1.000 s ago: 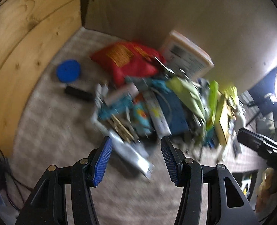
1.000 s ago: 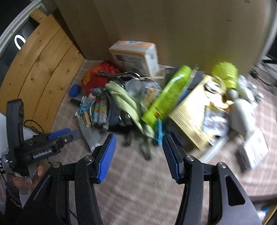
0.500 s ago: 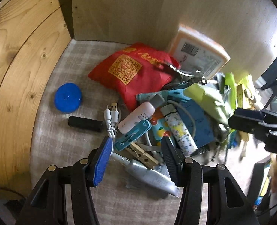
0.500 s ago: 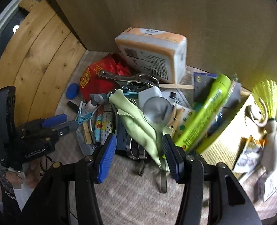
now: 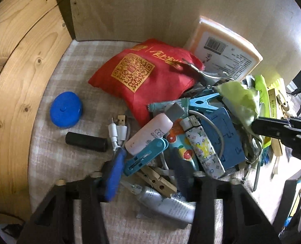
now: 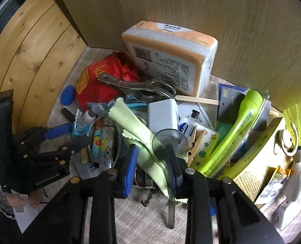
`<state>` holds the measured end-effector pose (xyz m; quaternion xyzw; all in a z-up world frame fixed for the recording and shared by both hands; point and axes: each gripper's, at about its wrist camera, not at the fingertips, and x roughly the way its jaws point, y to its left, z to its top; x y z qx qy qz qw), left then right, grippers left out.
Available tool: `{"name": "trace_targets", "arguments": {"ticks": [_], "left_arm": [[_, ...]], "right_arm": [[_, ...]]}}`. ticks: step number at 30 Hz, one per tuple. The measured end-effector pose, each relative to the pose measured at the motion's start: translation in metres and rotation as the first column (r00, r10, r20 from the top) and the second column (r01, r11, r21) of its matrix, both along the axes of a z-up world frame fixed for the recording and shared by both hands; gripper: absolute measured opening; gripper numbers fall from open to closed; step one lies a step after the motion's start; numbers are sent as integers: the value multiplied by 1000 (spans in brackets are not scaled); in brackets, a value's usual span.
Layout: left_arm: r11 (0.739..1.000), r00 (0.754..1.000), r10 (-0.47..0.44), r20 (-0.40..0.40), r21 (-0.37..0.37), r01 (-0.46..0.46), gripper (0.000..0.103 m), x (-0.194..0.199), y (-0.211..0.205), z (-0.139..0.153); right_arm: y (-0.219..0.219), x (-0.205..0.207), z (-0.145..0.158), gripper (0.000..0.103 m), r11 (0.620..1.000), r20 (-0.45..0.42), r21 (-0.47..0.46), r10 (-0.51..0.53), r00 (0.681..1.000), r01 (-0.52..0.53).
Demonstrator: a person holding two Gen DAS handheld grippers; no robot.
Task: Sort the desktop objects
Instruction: 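Grasp the teal clothespin with the left gripper while the right grasps the green cloth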
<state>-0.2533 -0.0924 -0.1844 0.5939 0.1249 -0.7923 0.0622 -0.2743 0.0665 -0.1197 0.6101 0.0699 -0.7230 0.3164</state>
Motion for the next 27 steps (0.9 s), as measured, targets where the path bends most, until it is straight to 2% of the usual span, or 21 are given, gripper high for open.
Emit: {"name": "trace_targets", "arguments": {"ticks": [1, 6, 8, 12, 15, 17, 19, 20, 23, 24, 26, 27], "left_arm": [[1000, 1000, 5, 6, 5, -5, 30, 0, -1, -2], [998, 999, 39, -3, 51, -39, 13, 6, -11, -3], [995, 999, 51, -8, 83, -50, 11, 9, -15, -1], [995, 998, 56, -23, 79, -55, 11, 26, -17, 8], [996, 998, 56, -31, 74, -53, 11, 30, -15, 12], [995, 998, 59, -31, 82, -57, 11, 31, -14, 11], [994, 998, 62, -31, 91, -59, 11, 32, -13, 10], [994, 998, 61, -29, 95, -58, 11, 33, -12, 9], [992, 997, 69, -30, 108, -66, 11, 36, -13, 8], [990, 996, 83, -31, 113, -79, 11, 37, -14, 8], [989, 996, 85, -36, 124, -80, 11, 40, -16, 10], [989, 996, 82, -40, 123, -77, 11, 41, -16, 10]], "right_arm": [[1, -1, 0, 7, 1000, 12, -11, -8, 1000, 8], [10, 1, 2, 3, 998, 40, -52, -26, 999, 28], [18, 2, 6, 3, 995, 64, -89, -43, 997, 49], [30, 5, 17, 2, 987, 77, -144, -64, 995, 75], [29, 8, 25, 3, 991, 27, -129, -36, 999, 39], [23, 8, 24, 8, 995, 0, -101, -17, 1000, 17], [15, 7, 21, 39, 998, -18, -60, -8, 1000, 7], [12, 8, 21, 43, 999, -53, -41, -4, 999, 2], [-4, 9, 14, 45, 999, -98, 13, 31, 995, -29], [-8, 7, 9, 44, 999, -91, 26, 35, 995, -32], [-10, 3, 2, 22, 999, -65, 33, 27, 997, -25], [-8, 2, 1, 15, 1000, -44, 10, 15, 999, -15]]}}
